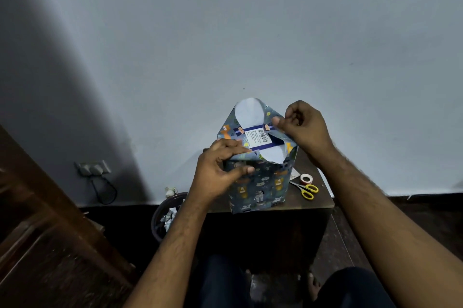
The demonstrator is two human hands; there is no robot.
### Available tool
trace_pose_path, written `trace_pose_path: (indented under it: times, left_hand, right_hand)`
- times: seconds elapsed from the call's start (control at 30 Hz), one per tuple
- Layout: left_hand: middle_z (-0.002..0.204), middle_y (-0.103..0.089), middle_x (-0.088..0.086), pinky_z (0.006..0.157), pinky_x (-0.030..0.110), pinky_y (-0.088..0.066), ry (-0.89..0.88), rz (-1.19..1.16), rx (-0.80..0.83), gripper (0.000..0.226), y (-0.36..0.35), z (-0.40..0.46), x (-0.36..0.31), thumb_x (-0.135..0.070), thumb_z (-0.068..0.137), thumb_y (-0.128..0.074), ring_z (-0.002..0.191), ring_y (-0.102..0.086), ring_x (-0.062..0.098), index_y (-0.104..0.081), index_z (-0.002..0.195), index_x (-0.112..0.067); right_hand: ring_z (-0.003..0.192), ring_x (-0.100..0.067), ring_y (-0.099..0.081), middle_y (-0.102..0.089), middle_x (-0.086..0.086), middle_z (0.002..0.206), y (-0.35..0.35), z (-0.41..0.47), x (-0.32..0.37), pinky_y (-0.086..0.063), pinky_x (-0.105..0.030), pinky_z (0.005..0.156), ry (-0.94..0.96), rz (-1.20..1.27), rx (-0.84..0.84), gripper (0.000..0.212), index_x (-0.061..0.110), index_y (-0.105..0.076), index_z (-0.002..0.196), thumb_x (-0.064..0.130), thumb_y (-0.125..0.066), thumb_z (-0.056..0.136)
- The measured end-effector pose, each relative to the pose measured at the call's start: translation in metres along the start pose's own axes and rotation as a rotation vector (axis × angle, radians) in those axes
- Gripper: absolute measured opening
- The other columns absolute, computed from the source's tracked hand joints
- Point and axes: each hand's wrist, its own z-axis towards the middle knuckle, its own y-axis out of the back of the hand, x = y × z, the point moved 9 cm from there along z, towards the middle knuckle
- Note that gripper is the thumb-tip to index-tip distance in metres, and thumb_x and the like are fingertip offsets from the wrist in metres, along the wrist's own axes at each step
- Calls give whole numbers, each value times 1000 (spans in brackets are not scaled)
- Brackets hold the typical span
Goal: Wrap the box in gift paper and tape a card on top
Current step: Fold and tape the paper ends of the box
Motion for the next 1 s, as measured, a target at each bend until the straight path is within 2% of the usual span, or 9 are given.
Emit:
trace_pose_path:
  times: [0.07,0.13,0.23,0.33,0.4,0.53,0.67,0.83,1.0]
  left_hand:
    - [115,-69,-2,95,21,-52,25,-34,-4,38,1,1,2,-3,73,-89,119,-63,15,-80,104,-22]
    - [112,-70,-3,96,26,-55,0,-35,-18,40,0,2,1,0,75,-86,119,-63,17,-80,102,-29]
    - [109,-70,-7,93,34,-58,5,-59,-60,39,-1,4,3,-1,77,-84,117,-63,19,-81,100,-34]
    - [105,-71,-2,90,30,-59,16,-85,-137,31,0,4,0,-7,77,-83,111,-65,16,-80,97,-31]
    - [102,-72,-2,88,26,-57,3,-93,-171,29,-1,3,-1,-7,77,-83,106,-67,12,-78,95,-30]
    - [97,-71,-3,84,24,-57,4,-91,-245,32,-2,0,-1,-2,79,-82,98,-68,10,-78,94,-30]
    - [91,-69,-2,75,28,-53,18,-81,-276,6,-4,-2,-2,-25,87,-80,89,-67,15,-82,93,-24]
    - [84,-62,-15,70,33,-51,-7,46,-282,19,-3,-1,-6,-48,89,-71,82,-63,15,-76,90,-30]
    - [89,-61,-17,72,45,-55,1,168,-250,18,-4,3,-8,-51,95,-61,87,-64,16,-65,91,-34]
  right_hand:
    - [75,-13,-67,-71,0,79,4,-14,4,-53,-27,70,20,68,36,21,6,-63,90,25,-68,98]
    - [98,-17,-72,-76,-4,97,10,-29,6,-56,-34,87,99,53,70,25,9,-66,95,25,-51,107]
    - [123,-16,-62,-71,2,121,9,-47,1,-50,-36,102,207,-74,194,26,19,-68,112,24,-42,109]
    - [136,-11,-49,-61,7,137,6,-59,-4,-41,-27,110,309,-258,288,33,17,-62,133,24,-44,107]
    - [139,-13,-45,-58,6,141,4,-63,-4,-37,-26,112,381,-321,305,35,13,-61,135,24,-51,103]
    - [128,-12,-53,-66,8,130,5,-57,-2,-41,-23,106,411,-344,195,38,12,-68,127,33,-65,95]
    - [100,-17,-54,-70,7,99,3,-46,1,-43,-23,85,365,-324,115,37,13,-74,108,44,-66,90]
    - [85,-18,-48,-62,6,80,2,-38,-1,-39,-27,72,291,-282,97,18,22,-67,85,37,-68,94]
    - [86,-15,-49,-64,11,80,-2,-33,2,-40,-25,70,238,-254,102,2,31,-72,96,32,-69,96]
